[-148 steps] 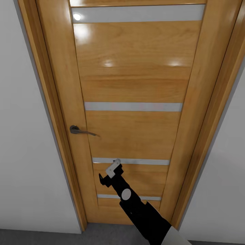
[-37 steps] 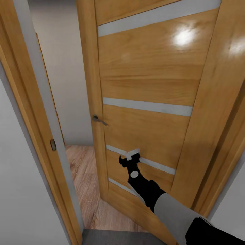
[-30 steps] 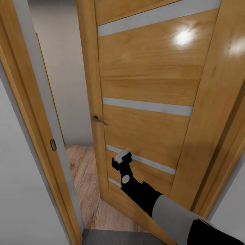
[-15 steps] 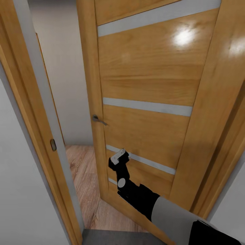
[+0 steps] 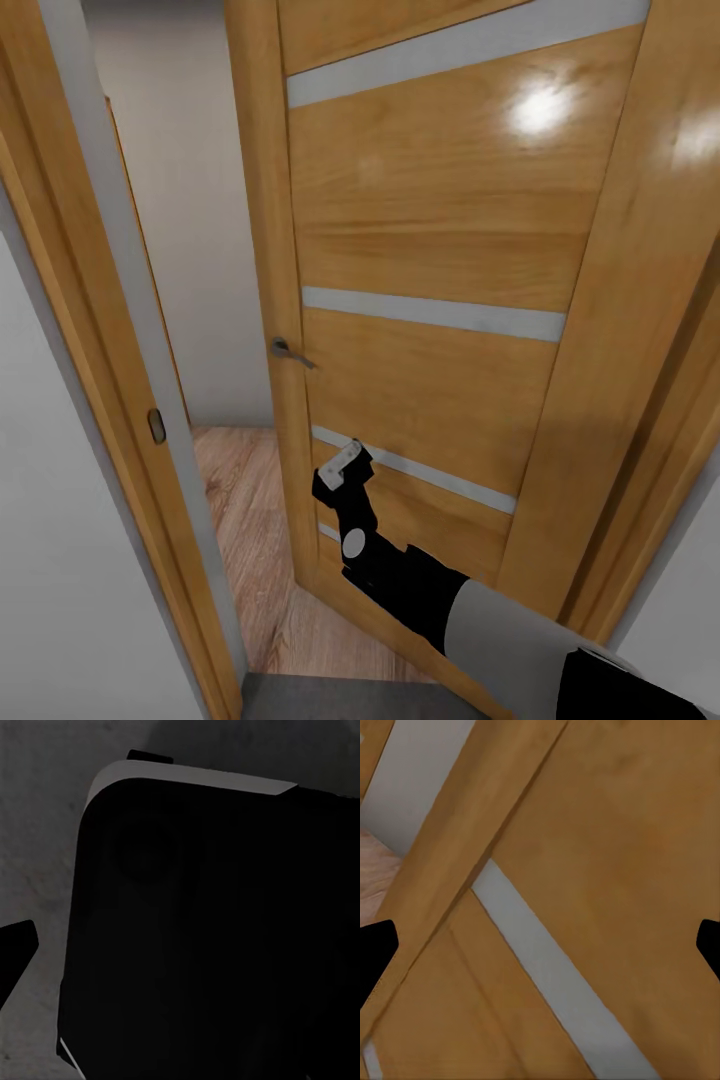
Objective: Move the two storage containers from the living room to the garage. In the garage, place one container on the floor and stack the other container on top of it (either order is fine).
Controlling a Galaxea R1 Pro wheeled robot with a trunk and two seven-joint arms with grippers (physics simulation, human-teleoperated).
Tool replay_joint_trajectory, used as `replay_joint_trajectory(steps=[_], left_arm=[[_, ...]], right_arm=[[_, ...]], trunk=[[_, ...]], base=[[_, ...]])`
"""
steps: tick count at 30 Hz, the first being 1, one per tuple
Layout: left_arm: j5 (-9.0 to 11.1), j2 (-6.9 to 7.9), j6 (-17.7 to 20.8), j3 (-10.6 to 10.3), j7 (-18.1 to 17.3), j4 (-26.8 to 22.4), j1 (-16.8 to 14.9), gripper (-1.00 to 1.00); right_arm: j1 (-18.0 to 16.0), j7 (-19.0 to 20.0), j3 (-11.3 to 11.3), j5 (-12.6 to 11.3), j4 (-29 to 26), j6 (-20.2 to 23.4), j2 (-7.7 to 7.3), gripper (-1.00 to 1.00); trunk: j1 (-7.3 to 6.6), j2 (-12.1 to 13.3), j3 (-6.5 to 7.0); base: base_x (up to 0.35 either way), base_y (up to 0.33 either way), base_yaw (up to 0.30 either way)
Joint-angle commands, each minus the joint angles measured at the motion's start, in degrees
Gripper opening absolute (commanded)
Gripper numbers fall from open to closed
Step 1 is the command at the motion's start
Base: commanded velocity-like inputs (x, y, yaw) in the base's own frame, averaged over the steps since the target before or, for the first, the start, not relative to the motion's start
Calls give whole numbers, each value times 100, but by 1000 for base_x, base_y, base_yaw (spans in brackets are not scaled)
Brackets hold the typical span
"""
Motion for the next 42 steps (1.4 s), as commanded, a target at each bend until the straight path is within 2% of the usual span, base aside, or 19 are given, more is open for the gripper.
replay_joint_trajectory(steps=[1, 11, 19, 21, 26, 28, 31, 36, 37, 40, 42], left_arm=[[39, 0, -7, 1, -1, -4, 0, 100], [55, 2, -6, 18, -1, -17, 0, 100], [56, 2, -7, 16, -1, -9, 1, 100], [56, 2, -7, 17, -1, -9, 0, 100], [56, 2, -7, 17, -1, -9, 1, 100], [56, 2, -7, 18, -1, -9, -1, 100], [56, 2, -7, 16, -1, -9, -2, 100], [56, 2, -7, 18, -1, -9, -1, 100], [56, 1, -7, 18, -1, -9, -1, 100], [56, 2, -7, 18, -1, -9, -2, 100], [56, 2, -7, 18, -1, -9, -1, 100]], right_arm=[[-11, -36, 36, -55, -2, 20, 0, 100], [-13, -62, 34, -14, 4, 101, 0, 100], [-20, 19, -26, 35, 70, 37, 0, 100], [-20, 107, -26, 34, 86, 28, 0, 100], [-20, 639, -32, 54, 122, 19, 0, 100], [-20, 770, -33, 131, 174, 18, 0, 100], [-24, 899, -37, 417, 429, 4, 0, 100], [-50, 956, -46, 528, 871, -200, 0, 100], [-166, 967, -232, 532, 1100, -281, 0, 100], [-238, 968, -499, 530, 1147, -283, 0, 100], [-324, 968, -542, 520, 1195, -274, 0, 100]], trunk=[[0, -3, -6], [0, -3, -6], [0, -3, -6], [0, -3, -6], [0, -3, -6], [0, -3, -6], [0, -3, -6], [0, -3, -6], [0, -3, -6], [0, -3, -6], [0, -3, -6]], base=[[0, 0, 0], [13, 0, 0], [299, 0, 0], [320, 0, 0], [320, 0, 0], [321, 0, 0], [287, 0, 0], [185, 0, 0], [111, 0, 0], [71, 0, 0], [22, 0, 0]])
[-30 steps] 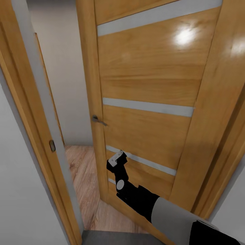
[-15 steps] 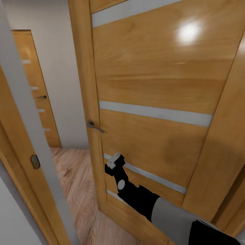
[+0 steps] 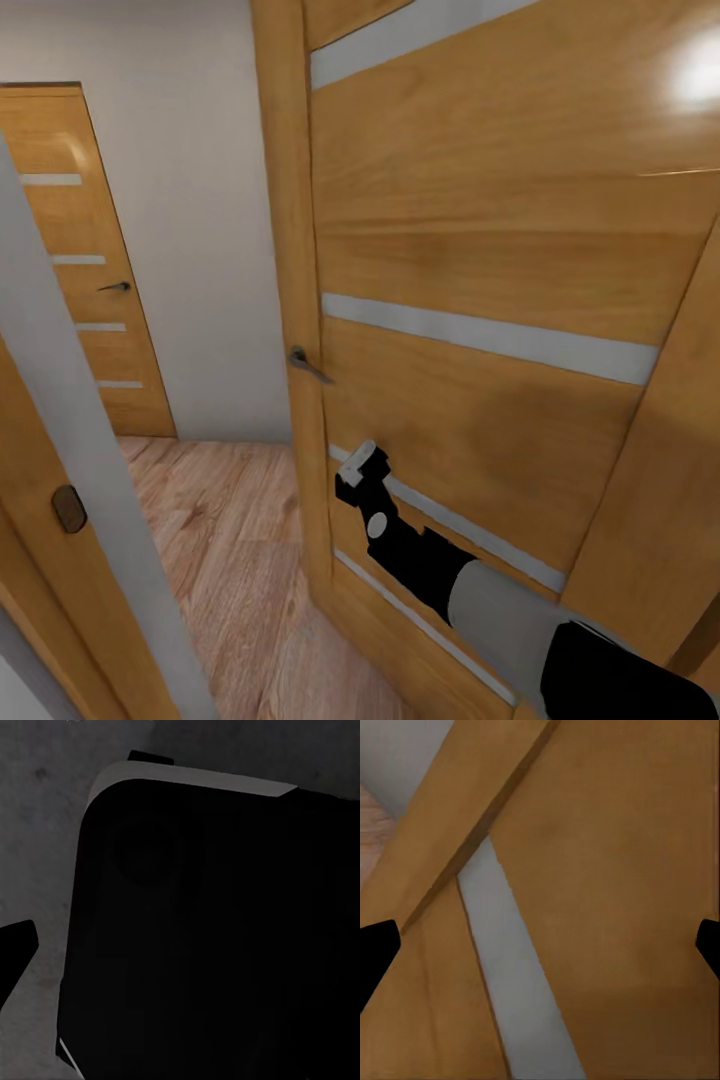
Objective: Move the two storage containers from the living room to the garage. In the garage, place one container on the floor and stack the other container on top of it (either order is fine).
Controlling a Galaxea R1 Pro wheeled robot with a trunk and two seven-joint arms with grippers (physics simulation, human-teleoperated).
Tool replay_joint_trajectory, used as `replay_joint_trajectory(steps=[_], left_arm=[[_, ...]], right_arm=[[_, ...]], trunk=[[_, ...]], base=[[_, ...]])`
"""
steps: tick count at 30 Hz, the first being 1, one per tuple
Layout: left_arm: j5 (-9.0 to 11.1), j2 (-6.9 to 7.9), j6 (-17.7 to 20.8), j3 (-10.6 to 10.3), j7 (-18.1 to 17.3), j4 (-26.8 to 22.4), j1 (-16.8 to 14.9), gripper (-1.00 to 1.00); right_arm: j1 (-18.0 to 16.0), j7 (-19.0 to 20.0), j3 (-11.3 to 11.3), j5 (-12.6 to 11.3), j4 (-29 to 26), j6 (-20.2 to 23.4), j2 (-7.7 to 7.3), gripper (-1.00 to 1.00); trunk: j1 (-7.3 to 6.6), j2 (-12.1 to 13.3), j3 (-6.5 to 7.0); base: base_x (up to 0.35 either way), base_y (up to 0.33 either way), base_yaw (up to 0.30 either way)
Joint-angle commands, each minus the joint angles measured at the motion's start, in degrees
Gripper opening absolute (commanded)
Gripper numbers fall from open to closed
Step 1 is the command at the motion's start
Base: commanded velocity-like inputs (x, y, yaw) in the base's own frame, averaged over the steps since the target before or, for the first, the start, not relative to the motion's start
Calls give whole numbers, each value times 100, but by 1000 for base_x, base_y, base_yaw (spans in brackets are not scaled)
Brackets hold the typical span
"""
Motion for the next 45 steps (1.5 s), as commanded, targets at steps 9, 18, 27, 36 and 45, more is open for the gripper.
replay_joint_trajectory(steps=[9, 18, 27, 36, 45], left_arm=[[38, -1, -7, 3, -1, -4, 2, 100], [38, -7, -7, 11, -1, -4, 1, 100], [46, -1, -4, 9, -1, -4, 2, 100], [47, -1, -7, 11, -1, -4, 1, 100], [47, -1, -3, 11, -1, -4, 3, 100]], right_arm=[[-603, 210, -44, -40, 703, 76, 0, 100], [-759, 236, -59, -45, 833, 58, 0, 100], [-766, 229, -68, -48, 850, 42, 0, 100], [-766, 228, -341, -40, 850, 35, 0, 100], [-766, 228, -379, -40, 852, 29, 0, 100]], trunk=[[0, -3, -5], [0, -3, -5], [0, -3, -5], [0, -3, -5], [0, -3, -5]], base=[[3, 0, 0], [0, 0, 0], [86, 0, 0], [195, 0, 0], [195, 0, 0]])
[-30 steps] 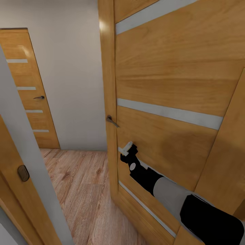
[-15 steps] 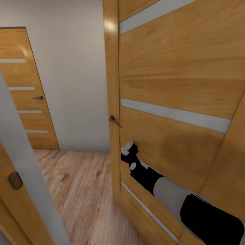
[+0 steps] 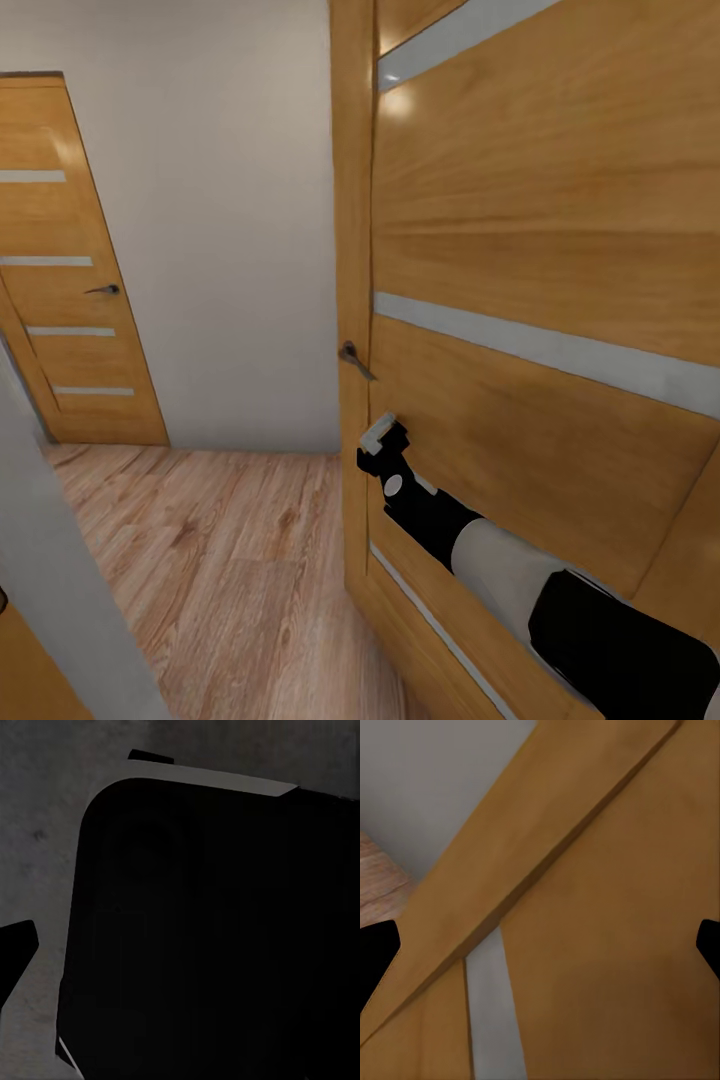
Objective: Move the two storage containers from the living room to the garage. In the garage, place one container on the floor and stack the other container on top of it (either order is fine).
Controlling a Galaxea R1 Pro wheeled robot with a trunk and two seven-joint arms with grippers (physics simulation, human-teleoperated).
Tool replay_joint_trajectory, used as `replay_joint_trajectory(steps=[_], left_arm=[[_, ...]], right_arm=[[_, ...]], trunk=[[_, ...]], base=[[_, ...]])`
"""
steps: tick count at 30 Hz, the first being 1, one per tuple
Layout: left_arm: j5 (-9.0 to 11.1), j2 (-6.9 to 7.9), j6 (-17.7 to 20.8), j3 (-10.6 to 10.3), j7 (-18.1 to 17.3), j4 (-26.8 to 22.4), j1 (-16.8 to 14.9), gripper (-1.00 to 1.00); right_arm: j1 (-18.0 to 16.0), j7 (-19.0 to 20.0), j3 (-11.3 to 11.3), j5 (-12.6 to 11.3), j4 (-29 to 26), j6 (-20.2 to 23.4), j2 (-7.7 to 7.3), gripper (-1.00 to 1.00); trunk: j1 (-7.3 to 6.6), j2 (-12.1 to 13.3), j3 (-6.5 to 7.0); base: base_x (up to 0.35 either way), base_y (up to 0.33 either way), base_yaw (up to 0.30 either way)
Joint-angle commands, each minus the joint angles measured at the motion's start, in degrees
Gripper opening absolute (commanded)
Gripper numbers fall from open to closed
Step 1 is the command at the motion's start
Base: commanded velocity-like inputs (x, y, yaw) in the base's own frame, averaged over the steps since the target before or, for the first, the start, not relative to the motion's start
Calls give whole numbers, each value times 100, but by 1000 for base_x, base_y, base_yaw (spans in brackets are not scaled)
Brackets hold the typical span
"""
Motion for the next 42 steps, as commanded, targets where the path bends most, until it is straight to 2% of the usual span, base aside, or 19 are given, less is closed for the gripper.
replay_joint_trajectory(steps=[1, 10, 26, 29, 30, 33, 42], left_arm=[[38, -1, -8, 2, -1, -5, 1, 100], [38, -1, -5, 2, -1, -5, -3, 100], [38, 0, -6, -3, -1, -5, 1, 100], [38, 1, -7, -3, -1, -5, 1, 100], [38, 4, -5, -4, -1, -5, 1, 100], [38, 7, -7, -4, -1, -5, -1, 100], [38, 8, -5, -5, -1, -5, -3, 100]], right_arm=[[-11, -62, 27, -5, 2, 42, 0, 100], [-11, -62, 22, 7, 438, -137, 0, 100], [-11, -127, 0, 8, 542, -173, 0, 100], [-11, -131, -153, 10, 543, -171, 0, 100], [-11, -132, -297, 11, 544, -170, 0, 100], [-11, -132, -487, 12, 544, -172, 0, 100], [-11, -133, -565, 19, 544, -170, 0, 100]], trunk=[[2, -3, -5], [2, -3, -5], [2, -3, -5], [2, -3, -5], [2, -3, -5], [2, -3, -5], [2, -3, -5]], base=[[165, 0, 0], [119, 0, 0], [107, 0, 0], [107, 0, 0], [107, 0, 0], [107, 0, 0], [107, 0, 0]])
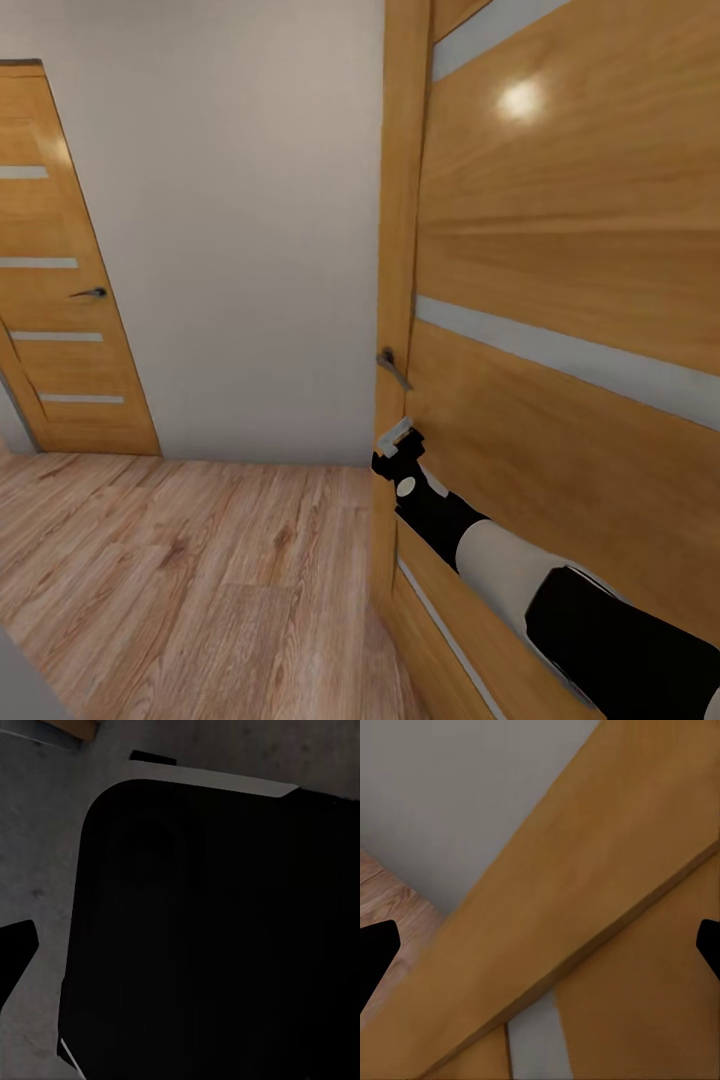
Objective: Move the two storage containers from the living room to the garage. In the garage, place one container on the floor and stack the other container on top of it (either order is fine).
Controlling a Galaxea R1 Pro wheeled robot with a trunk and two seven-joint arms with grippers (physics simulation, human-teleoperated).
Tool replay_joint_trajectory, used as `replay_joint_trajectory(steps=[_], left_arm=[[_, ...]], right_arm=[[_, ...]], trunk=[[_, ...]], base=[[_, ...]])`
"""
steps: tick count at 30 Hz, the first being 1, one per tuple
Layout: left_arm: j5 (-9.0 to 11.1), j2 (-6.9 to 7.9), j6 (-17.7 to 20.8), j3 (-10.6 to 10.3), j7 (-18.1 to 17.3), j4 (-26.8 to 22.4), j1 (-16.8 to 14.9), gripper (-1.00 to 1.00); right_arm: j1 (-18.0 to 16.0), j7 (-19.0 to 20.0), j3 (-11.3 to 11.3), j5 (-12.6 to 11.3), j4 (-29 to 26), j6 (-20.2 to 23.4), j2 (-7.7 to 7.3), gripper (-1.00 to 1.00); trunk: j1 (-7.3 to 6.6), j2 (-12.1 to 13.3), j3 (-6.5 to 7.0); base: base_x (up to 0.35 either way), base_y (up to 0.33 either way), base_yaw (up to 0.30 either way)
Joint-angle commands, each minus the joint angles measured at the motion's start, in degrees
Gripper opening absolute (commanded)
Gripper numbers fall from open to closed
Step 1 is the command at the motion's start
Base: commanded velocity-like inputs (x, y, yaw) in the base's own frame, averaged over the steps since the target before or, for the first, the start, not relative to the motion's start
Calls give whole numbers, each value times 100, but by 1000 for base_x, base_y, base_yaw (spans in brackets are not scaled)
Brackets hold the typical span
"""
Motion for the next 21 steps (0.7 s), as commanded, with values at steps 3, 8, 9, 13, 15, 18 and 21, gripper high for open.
replay_joint_trajectory(steps=[3, 8, 9, 13, 15, 18, 21], left_arm=[[38, -1, -5, 3, -1, -4, 0, 100], [38, -1, -8, 3, -1, -5, 4, 100], [38, -1, -10, 6, -1, -5, 4, 100], [38, -1, -11, 8, -1, -4, 4, 100], [38, -1, -11, 5, -1, -4, 5, 100], [38, -1, -11, 4, -1, -4, 3, 100], [38, -5, -8, 4, -1, -4, 3, 100]], right_arm=[[-9, -57, 19, 0, 3, 32, 0, 100], [-9, -57, 19, 0, 3, 38, 0, 100], [-9, -57, 19, 0, 3, 39, 0, 100], [-9, -57, 19, 0, 3, 39, -129, 100], [-9, -57, 19, 0, 3, 41, -203, 100], [-9, -57, 17, -2, 3, 46, -289, 100], [-9, -58, 12, -3, 3, 49, -329, 100]], trunk=[[1, -3, -5], [1, -3, -5], [1, -3, -5], [1, -3, -5], [1, -3, -5], [1, -3, -5], [1, -3, -5]], base=[[107, 0, 0], [107, 0, 0], [107, 0, 0], [106, 0, 0], [102, 0, 0], [92, 0, 0], [45, 0, 0]])
